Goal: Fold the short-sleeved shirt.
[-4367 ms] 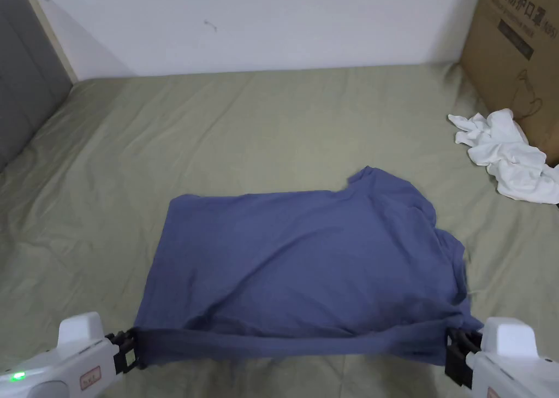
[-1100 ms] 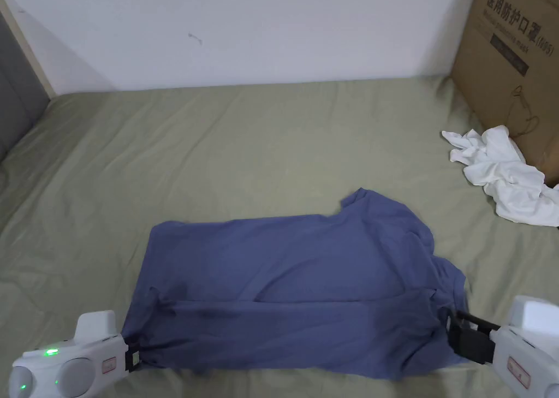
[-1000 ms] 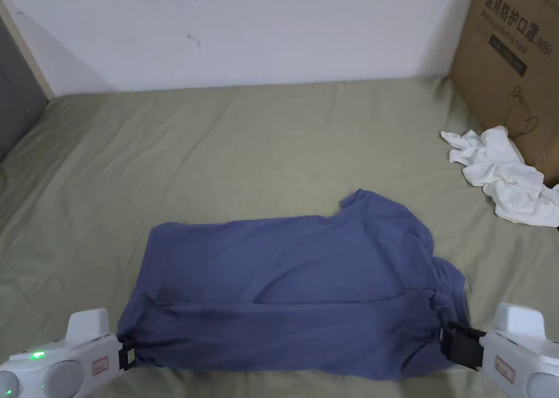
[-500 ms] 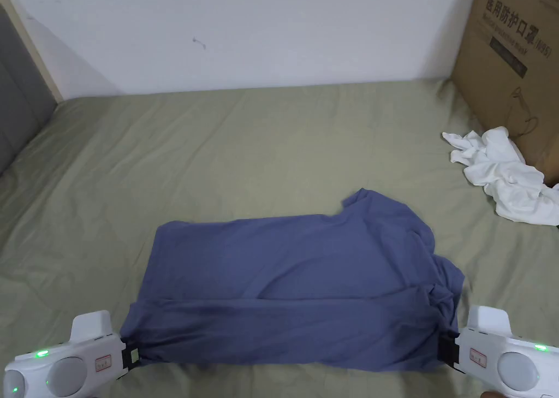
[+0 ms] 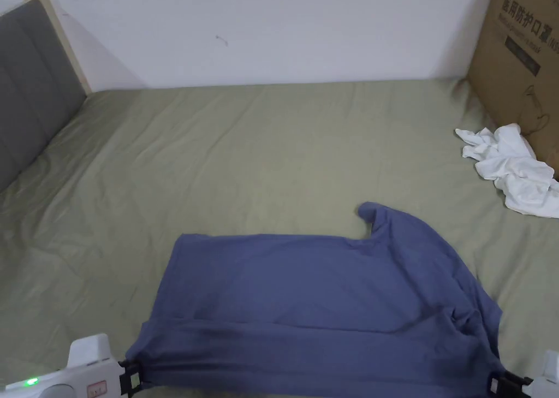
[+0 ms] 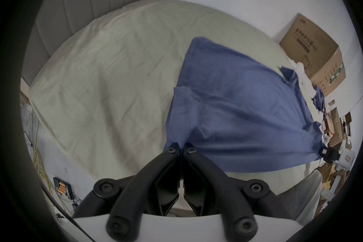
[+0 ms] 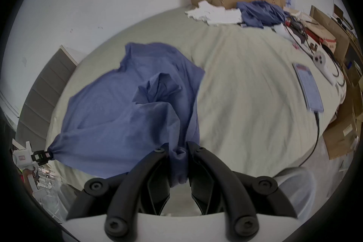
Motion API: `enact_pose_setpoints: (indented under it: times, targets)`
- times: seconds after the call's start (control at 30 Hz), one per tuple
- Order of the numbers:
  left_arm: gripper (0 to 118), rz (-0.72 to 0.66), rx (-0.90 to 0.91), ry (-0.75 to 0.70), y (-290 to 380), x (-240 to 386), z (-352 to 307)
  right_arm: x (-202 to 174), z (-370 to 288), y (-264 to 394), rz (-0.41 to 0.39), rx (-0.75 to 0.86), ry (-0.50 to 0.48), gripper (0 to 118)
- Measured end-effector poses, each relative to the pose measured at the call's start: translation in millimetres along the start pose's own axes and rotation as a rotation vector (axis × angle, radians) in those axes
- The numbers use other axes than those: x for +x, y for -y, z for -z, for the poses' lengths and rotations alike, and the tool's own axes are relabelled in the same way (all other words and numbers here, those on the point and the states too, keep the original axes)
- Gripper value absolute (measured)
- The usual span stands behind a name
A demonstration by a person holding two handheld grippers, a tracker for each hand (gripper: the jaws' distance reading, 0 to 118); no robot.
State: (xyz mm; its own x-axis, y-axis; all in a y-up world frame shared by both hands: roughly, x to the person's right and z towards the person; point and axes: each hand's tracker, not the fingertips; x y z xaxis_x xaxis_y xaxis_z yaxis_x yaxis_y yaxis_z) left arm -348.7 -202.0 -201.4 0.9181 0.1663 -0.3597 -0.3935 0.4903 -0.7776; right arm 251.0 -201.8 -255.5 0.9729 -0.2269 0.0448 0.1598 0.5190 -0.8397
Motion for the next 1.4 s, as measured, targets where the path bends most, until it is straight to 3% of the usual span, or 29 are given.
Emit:
enact_pose_setpoints:
  times: [0.17, 0.3, 0.37, 0.43, 0.5, 0.57, 0.8, 0.93, 1.0, 1.03, 1.1, 1.13, 1.17, 1.2, 1.4]
  targets:
    - [0, -0.051, -0.071, -0.025, 20, -11, 31, 5, 36, 23, 0.005, -0.074, 0.036, 14]
    - [1, -0.076, -0.061, -0.04, 17, -5, 27, -2, 26, 21, 0.03, -0.048, 0.05, 18]
    - [20, -0.059, -0.057, -0.047, 14, 3, 19, -10, 12, 17, 0.012, -0.027, 0.081, 35]
    - [68, -0.071, -0.034, -0.045, 9, 9, 4, -27, -15, 7, -0.019, 0.041, 0.106, 74]
    - [96, -0.122, 0.068, 0.018, 0, 18, -20, -40, -45, -9, -0.036, 0.146, 0.074, 90]
    - [97, -0.137, 0.211, 0.047, -13, 33, -50, -51, -75, -30, -0.073, 0.271, 0.044, 90]
    - [97, 0.021, 0.611, 0.143, -58, 91, -138, -100, -153, -81, -0.198, 0.649, 0.01, 90]
    - [96, 0.125, 0.766, 0.107, -71, 120, -159, -120, -165, -91, -0.239, 0.766, 0.03, 88]
    - [86, 0.155, 0.814, 0.08, -75, 130, -160, -127, -164, -94, -0.245, 0.776, 0.026, 78]
    - [76, 0.159, 0.824, 0.064, -76, 134, -160, -130, -162, -95, -0.242, 0.781, 0.028, 66]
    - [30, 0.16, 0.834, 0.075, -79, 137, -157, -134, -156, -97, -0.245, 0.79, 0.023, 22]
    - [30, 0.159, 0.839, 0.072, -83, 138, -151, -137, -152, -99, -0.248, 0.791, 0.027, 22]
    - [22, 0.161, 0.841, 0.069, -86, 139, -146, -139, -147, -101, -0.252, 0.789, 0.032, 15]
    - [3, 0.168, 0.837, 0.07, -90, 139, -140, -136, -137, -105, -0.259, 0.786, 0.039, 1]
    - [0, 0.178, 0.715, 0.07, -124, 133, -93, -143, -103, -124, -0.275, 0.752, 0.024, 0]
